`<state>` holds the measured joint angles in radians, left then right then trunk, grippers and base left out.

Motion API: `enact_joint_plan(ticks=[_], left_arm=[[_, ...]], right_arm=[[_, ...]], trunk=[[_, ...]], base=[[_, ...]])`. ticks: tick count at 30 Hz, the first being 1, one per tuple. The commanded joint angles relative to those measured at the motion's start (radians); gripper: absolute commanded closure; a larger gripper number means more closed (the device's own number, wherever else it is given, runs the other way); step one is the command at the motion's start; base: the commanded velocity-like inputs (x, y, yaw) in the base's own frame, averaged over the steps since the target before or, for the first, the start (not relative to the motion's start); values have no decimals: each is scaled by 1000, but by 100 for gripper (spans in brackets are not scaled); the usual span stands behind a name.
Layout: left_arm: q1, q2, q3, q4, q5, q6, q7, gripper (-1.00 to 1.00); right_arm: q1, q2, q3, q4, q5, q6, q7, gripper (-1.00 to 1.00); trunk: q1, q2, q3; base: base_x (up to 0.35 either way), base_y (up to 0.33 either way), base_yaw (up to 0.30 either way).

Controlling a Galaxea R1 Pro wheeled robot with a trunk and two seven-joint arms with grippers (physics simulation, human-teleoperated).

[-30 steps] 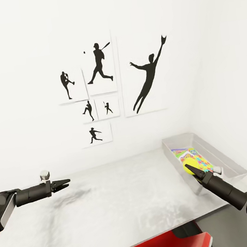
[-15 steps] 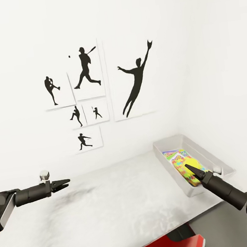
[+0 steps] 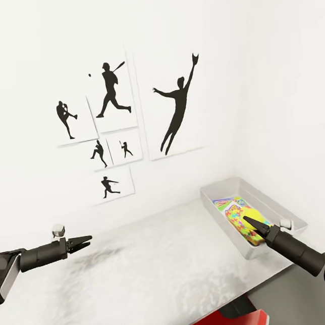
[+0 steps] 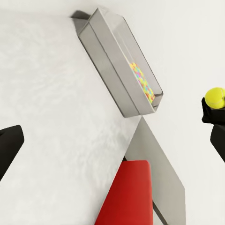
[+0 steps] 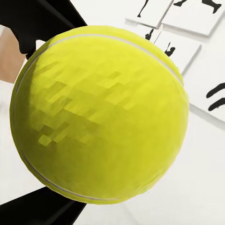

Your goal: Put all the toys in the child's room - the three board games (two on the bed and one on the table), the two jigsaw puzzles on the table, and the tennis ball on the table - inside the toy box on the table in the child's room.

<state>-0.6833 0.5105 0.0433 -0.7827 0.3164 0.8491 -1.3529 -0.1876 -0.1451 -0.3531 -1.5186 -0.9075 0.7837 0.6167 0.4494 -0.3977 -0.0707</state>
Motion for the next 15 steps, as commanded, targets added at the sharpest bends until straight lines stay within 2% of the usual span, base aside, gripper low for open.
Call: enact_joint_plan(ticks=[1, 7, 15], left_arm=[[-1, 0, 0, 0, 3, 10, -2, -100], [-1, 0, 0, 0, 3, 10, -2, -100], [-1, 0, 0, 0, 4, 10, -2, -100]], right_arm=[[-1, 0, -1, 0, -2, 6, 2, 100], [-1, 1, -1, 0, -2, 6, 2, 100], [-1, 1, -1, 0, -2, 6, 2, 100]], trunk=[[1, -2, -2], [1, -2, -2], [1, -2, -2]], base=[[0, 24, -5], [51, 116, -71], [8, 13, -157]])
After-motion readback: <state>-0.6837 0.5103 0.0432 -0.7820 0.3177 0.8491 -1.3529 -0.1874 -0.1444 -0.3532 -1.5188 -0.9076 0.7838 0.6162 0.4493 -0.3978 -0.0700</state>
